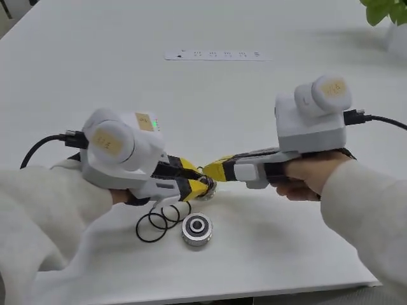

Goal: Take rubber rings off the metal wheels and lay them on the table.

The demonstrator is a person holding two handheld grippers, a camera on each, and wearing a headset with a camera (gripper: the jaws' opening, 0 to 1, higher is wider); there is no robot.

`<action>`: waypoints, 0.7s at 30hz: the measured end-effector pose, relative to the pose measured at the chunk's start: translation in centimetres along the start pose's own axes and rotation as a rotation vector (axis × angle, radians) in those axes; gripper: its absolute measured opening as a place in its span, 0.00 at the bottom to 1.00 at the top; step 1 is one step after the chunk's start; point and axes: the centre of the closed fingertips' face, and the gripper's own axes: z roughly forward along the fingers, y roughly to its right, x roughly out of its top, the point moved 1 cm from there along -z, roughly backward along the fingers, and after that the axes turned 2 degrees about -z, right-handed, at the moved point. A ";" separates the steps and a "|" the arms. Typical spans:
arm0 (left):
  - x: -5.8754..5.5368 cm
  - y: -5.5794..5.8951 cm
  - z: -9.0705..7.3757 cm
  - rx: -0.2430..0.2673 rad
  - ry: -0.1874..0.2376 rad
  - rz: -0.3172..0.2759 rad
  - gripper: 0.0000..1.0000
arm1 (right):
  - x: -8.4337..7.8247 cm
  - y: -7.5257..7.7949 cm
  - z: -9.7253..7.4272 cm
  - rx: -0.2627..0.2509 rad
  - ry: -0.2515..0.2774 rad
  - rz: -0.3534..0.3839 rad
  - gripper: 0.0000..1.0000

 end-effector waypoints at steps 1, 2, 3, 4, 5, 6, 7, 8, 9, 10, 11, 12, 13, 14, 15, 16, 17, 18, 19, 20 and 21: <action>0.0 0.0 0.0 0.001 0.000 0.001 0.13 | -0.2 0.0 0.0 0.001 0.006 -0.018 0.00; 0.0 0.0 0.0 0.001 0.000 0.001 0.13 | -0.2 0.0 0.0 0.003 0.005 -0.010 0.00; 0.0 0.0 0.0 0.001 -0.001 0.001 0.13 | -0.1 0.1 0.0 0.000 0.006 -0.003 0.00; 0.0 0.0 0.0 0.004 -0.002 0.001 0.13 | -0.2 0.3 0.0 -0.006 0.003 -0.003 0.00; 0.0 0.0 0.0 0.005 -0.003 0.002 0.14 | -0.2 0.4 0.0 -0.009 0.001 -0.005 0.00; 0.0 0.0 0.0 0.008 -0.003 0.004 0.14 | -0.3 0.4 0.0 -0.014 -0.003 -0.006 0.00; 0.0 0.0 0.0 0.009 -0.002 0.005 0.14 | -0.3 0.5 0.0 -0.017 -0.006 -0.007 0.00; 0.0 0.0 0.0 0.008 0.001 -0.007 0.14 | -0.3 0.6 0.0 -0.020 -0.007 -0.007 0.00; 0.0 0.0 0.0 0.008 0.003 -0.021 0.14 | -0.4 0.6 0.0 -0.022 -0.008 -0.005 0.00; 0.0 0.0 0.0 0.008 0.003 -0.016 0.14 | -0.5 0.7 0.0 -0.025 -0.010 -0.003 0.00; 0.0 0.0 0.0 0.009 0.001 -0.008 0.14 | -0.6 0.8 0.0 -0.029 -0.014 -0.003 0.00; 0.0 0.0 0.0 0.009 0.000 -0.007 0.14 | -0.6 0.9 0.1 -0.034 -0.016 -0.002 0.00; 0.0 0.0 0.0 0.008 -0.004 -0.013 0.14 | -0.7 1.1 0.0 -0.039 -0.019 0.003 0.00; 0.0 0.0 0.0 0.007 -0.004 -0.017 0.14 | -0.8 1.1 0.0 -0.039 -0.020 0.008 0.00; 0.0 0.0 -0.1 0.005 -0.002 -0.018 0.15 | -0.8 1.2 0.0 -0.040 -0.020 0.012 0.00; 0.0 0.0 -0.2 0.005 -0.001 -0.017 0.15 | -0.8 1.2 0.0 -0.042 -0.020 0.012 0.00; 0.1 0.0 -0.3 0.004 0.002 -0.019 0.16 | -0.8 1.3 0.0 -0.044 -0.022 0.013 0.00; 0.1 0.1 -0.4 -0.003 -0.001 -0.018 0.19 | -0.8 1.3 0.0 -0.045 -0.022 0.012 0.00; 0.1 0.1 -0.5 0.001 0.000 -0.014 0.18 | -0.9 1.3 0.0 -0.044 -0.023 0.010 0.00; 0.2 0.1 -0.6 0.002 0.001 -0.006 0.18 | -0.9 1.3 0.0 -0.047 -0.024 0.008 0.00; 0.3 0.2 -0.8 0.000 0.002 -0.001 0.20 | -0.9 1.3 0.0 -0.047 -0.025 0.007 0.00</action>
